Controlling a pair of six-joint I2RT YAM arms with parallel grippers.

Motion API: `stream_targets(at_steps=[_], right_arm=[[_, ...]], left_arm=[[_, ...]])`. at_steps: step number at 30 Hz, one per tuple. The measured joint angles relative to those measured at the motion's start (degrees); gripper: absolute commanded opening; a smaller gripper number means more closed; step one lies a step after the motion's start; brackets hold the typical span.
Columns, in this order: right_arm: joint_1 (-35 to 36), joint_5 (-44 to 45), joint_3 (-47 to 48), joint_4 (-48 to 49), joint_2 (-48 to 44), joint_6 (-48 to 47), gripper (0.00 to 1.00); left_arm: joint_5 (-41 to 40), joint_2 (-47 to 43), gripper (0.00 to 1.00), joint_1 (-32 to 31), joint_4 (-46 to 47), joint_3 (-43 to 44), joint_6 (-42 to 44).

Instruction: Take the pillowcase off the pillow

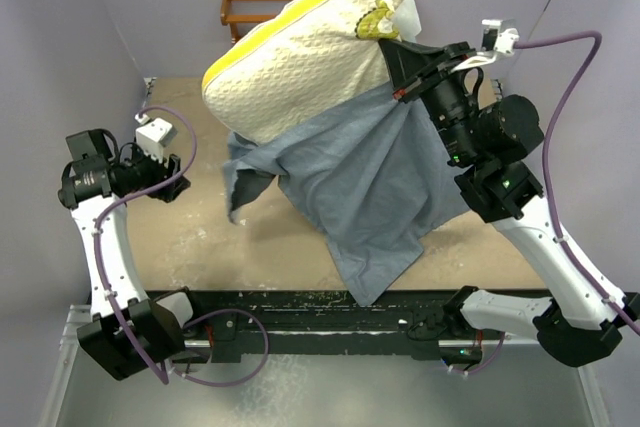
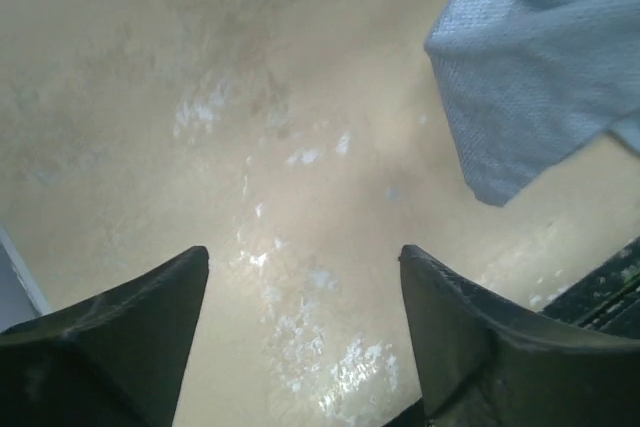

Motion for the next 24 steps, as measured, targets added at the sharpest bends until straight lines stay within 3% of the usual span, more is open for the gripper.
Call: stream_targets(at_steps=[2,8,11,14,18,20,24], right_arm=[[-0.2,-0.4,0.5,0.3,0.4,0.2,0.00],[-0.2,-4.1,2.1,0.7,5.1,0.0,0.00],[-0.1,-7.1,2.1,0.6,8.4,-0.2,0.00],[2.2,-8.6,2.1,0.1,12.5,-1.2,0.00],[8.9,-8.3,3.0,-0.9,17.7,-5.1,0.00],[12.4,-8.3,4.6,-1.0,20.9,-7.0,0.00],[16.2,-9.0,4.9,-0.6,23.8,-9.0,0.00]], left_arm=[[2.8,0.7,0.99,0.0,-4.8,8.0,0.2],[17.3,4.9,0.99,0.1,-11.1,47.4,-2.6],[25.8,4.7,0.99,0.0,-11.9,57.2,-6.5],[31.1,-0.1,0.99,0.0,-6.5,52.4,-14.7],[32.4,-1.9,0.99,-0.2,0.4,42.5,-24.8],[30.0,0.9,0.99,-2.2,1.6,40.2,-28.2],[21.7,8.3,0.99,-12.2,2.8,36.8,-30.7]])
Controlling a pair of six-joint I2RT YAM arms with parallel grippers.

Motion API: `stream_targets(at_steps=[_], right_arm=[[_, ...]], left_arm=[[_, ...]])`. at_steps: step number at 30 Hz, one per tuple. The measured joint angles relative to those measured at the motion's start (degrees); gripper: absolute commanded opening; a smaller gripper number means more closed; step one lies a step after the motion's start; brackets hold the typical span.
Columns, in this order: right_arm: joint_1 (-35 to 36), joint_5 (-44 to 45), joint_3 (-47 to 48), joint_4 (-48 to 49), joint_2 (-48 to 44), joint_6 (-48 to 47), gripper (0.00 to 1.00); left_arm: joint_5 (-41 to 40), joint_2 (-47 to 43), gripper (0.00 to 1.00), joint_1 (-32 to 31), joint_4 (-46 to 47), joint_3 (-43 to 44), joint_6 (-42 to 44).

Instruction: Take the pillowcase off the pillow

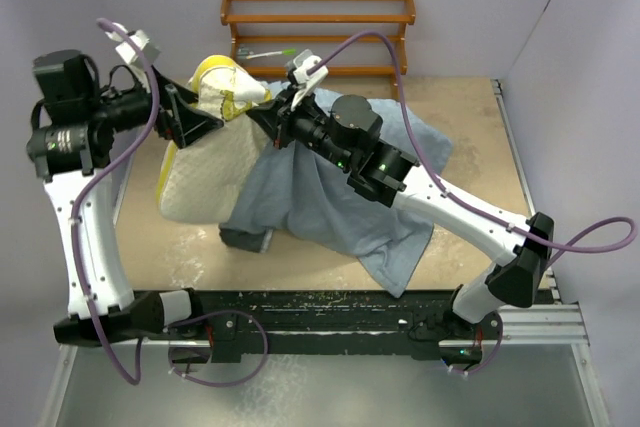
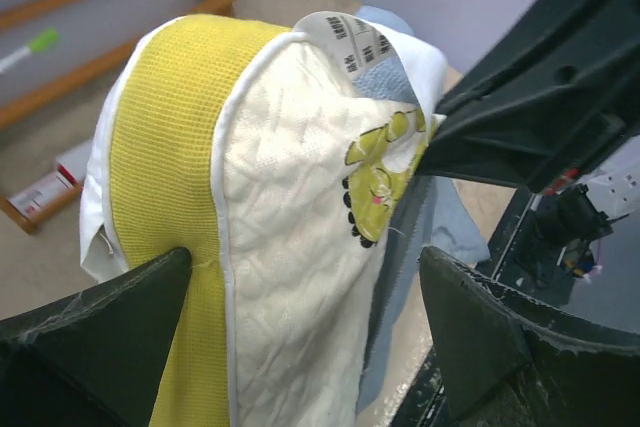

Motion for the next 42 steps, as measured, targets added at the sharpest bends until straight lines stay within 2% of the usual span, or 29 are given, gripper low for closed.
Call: stream_targets(at_steps=[5,14,20,23,25,26,27,28,29,30,31,35,39,42], right_arm=[[-0.3,0.1,-2.2,0.2,0.0,-0.8,0.00],[-0.5,-0.4,-7.7,1.9,-1.1,-0.7,0.00],[-0.5,-0.4,-10.4,4.1,-2.9,0.0,0.00],[-0.5,-0.4,-10.4,4.3,-3.0,0.2,0.00],[-0.4,-0.4,-10.4,3.4,-3.0,0.2,0.00],[-0.4,-0.4,-10.4,2.8,-3.0,0.2,0.00],[-0.2,-0.3,-10.4,2.0,-3.0,0.1,0.00],[-0.2,-0.1,-10.4,1.4,-2.9,0.1,0.00],[-0.2,0.3,-10.4,0.7,-2.9,0.1,0.03],[-0.3,0.7,-10.4,0.3,-2.9,0.1,0.11],[-0.4,1.1,-10.4,-0.1,-2.9,0.2,0.20],[-2.6,0.9,-10.8,0.2,-3.5,2.6,0.54],[-10.5,-0.3,-15.2,0.0,-8.4,8.1,0.67],[-18.1,3.1,-17.1,-3.9,-13.1,9.9,0.69]], left_arm=[[-2.1,3.4,0.99,-2.2,-3.3,-2.1,1.6],[-12.7,-2.3,0.99,-2.9,-3.1,-7.9,6.7],[-12.9,-1.2,0.99,-3.1,-4.5,-8.5,7.6],[-11.2,-1.2,0.99,-4.7,-4.2,-13.4,6.9],[-10.5,-1.2,0.87,-6.6,-3.9,-17.1,5.5],[-10.4,-1.1,0.78,-7.9,-3.7,-18.7,4.5],[-10.4,-1.1,0.65,-9.3,-3.6,-19.7,3.8],[-10.8,-1.0,0.46,-10.7,-3.5,-20.0,3.1],[-11.0,-1.0,0.23,-11.9,-3.2,-19.9,2.3],[-11.5,-1.0,0.09,-12.5,-2.9,-19.8,1.9],[-12.3,-1.0,0.00,-13.1,-2.8,-19.3,1.5],[-17.0,0.2,0.00,-14.2,-3.8,-14.3,2.1],[-20.8,2.3,0.00,-14.9,-6.0,-7.8,4.2],[-23.3,4.5,0.00,-14.8,-8.6,-2.0,6.4]])
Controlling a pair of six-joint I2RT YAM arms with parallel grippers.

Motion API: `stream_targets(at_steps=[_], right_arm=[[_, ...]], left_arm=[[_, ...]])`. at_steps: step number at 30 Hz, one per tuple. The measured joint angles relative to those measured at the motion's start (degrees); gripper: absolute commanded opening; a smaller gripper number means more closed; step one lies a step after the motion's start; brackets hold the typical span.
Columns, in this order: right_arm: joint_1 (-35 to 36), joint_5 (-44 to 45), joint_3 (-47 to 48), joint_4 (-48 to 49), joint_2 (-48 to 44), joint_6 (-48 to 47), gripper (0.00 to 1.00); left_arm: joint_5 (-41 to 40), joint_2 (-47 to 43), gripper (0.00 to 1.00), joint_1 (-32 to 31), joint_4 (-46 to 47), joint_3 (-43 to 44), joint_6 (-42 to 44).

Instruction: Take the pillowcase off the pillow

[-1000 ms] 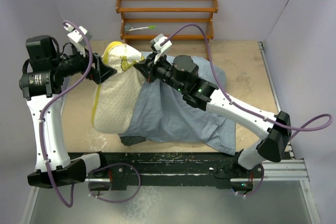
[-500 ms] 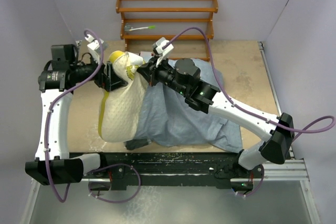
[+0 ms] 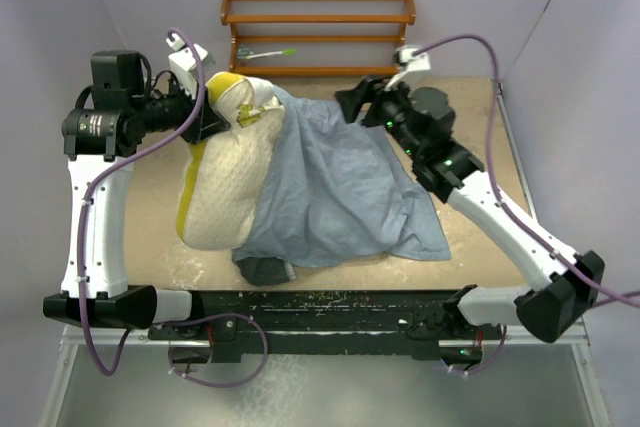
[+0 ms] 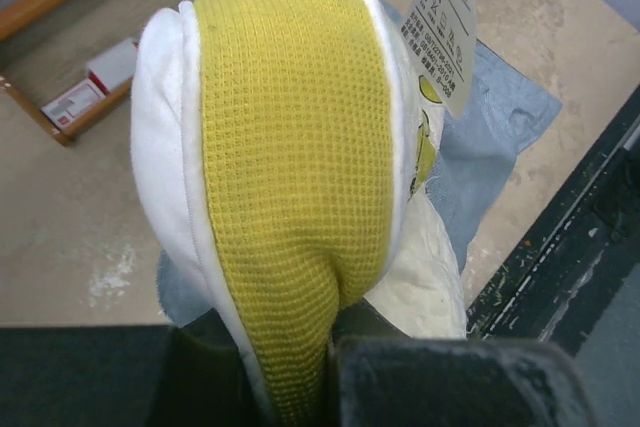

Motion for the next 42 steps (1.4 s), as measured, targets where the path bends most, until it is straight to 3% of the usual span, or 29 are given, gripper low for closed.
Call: stream_targets(at_steps=[7,15,18,30,42], right_arm=[[-11.9,4.5,-10.3,-9.0,-9.1,2.6,0.70],[-12.9,7.2,-36.6,-18.8,-18.6,9.8,0.70],[-13.0,9.4,-41.9,-20.7,-20.7,12.5,0.70],[-16.9,9.5,-42.3,-15.5,-8.2,17.6,0.70],[-17.9,14.7,-41.2,-18.8,-6.9,22.6,0.78]], left_arm=[[-3.3,2.4,0.00,0.0,-3.4,6.6,5.5],[-5.9,2.3,0.00,0.0,-3.8,6.6,8.8],[-6.2,2.3,0.00,0.0,-3.8,6.6,8.9],[-6.8,2.2,0.00,0.0,-4.2,6.3,9.9],[-10.2,0.8,0.00,0.0,-3.2,2.7,12.0]])
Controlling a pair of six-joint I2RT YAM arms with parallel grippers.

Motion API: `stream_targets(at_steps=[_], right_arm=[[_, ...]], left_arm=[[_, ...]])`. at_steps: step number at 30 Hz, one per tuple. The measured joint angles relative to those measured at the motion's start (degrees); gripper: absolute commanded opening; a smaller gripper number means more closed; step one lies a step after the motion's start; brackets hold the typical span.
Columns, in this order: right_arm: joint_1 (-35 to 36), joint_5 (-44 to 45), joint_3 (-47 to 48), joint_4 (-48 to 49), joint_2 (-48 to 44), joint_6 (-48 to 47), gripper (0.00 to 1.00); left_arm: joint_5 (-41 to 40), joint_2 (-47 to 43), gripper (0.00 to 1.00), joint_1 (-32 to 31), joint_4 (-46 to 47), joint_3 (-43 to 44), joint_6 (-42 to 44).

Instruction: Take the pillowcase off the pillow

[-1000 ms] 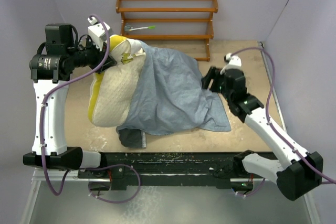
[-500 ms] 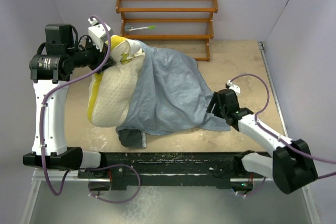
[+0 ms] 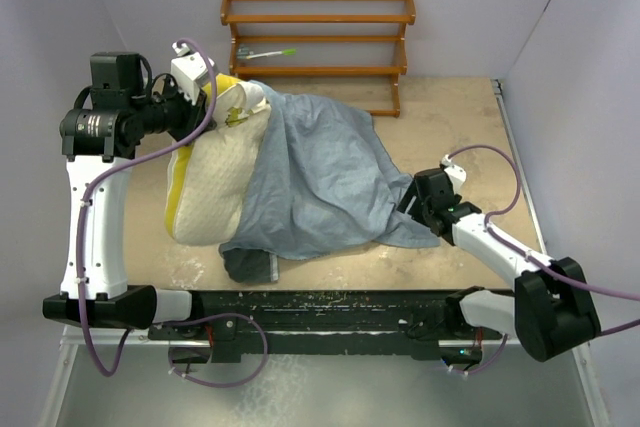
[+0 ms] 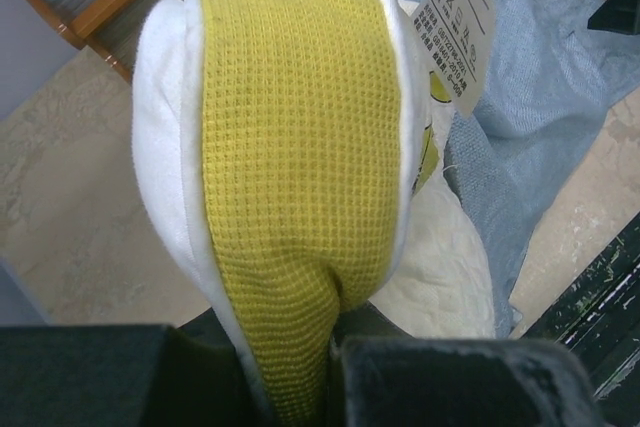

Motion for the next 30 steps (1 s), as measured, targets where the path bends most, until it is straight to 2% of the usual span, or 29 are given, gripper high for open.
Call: stream_targets(at_steps=[2,4,7,9,12,16,19,20,23,27,28,30], right_arm=[[-0.5,-0.1,0.8,-1.2,1.3,1.0,0.88],[-1.0,-0.5,0.9,-2.0,1.7,3.0,0.93],[-1.5,-2.6,0.9,-2.6,2.5,6.6,0.95],[-1.6,-4.2,0.8,-2.5,3.4,8.5,0.92],[-1.5,-5.4,0.7,-1.1,5.1,10.5,0.81],[-1.4,-6.5,1.0,3.3,7.7,11.5,0.74],[-0.5,-6.8,3.2,6.4,11.6,11.7,0.63],[-0.1,-7.0,4.0,7.4,13.0,11.7,0.58],[1.2,-8.8,5.3,11.7,16.4,12.1,0.34],[1.6,-11.4,5.3,12.5,17.4,13.0,0.04],[1.6,-12.3,5.3,11.9,17.4,13.3,0.00],[1.6,-13.2,5.4,10.5,17.2,13.9,0.00]], left_arm=[[0.0,0.0,0.00,0.0,0.2,0.0,0.0],[-0.2,0.0,0.00,0.0,0.3,0.0,0.2],[-1.3,-0.2,0.00,0.0,0.5,0.0,1.4],[-2.4,-0.4,0.00,0.0,0.8,0.0,2.4],[-3.8,-0.4,0.00,0.0,0.8,0.5,3.1],[-4.1,-0.4,0.00,0.0,0.8,1.4,2.8],[-3.9,-0.4,0.00,0.0,1.0,1.7,2.7],[-3.9,-0.4,0.00,0.0,1.0,1.7,2.6],[-3.9,-0.3,0.00,0.0,1.2,1.6,2.4],[-3.8,-0.4,0.00,0.0,1.3,1.3,2.3],[-3.9,-0.4,0.00,0.0,1.3,1.2,2.3],[-3.9,-0.4,0.00,0.0,1.3,1.1,2.3]])
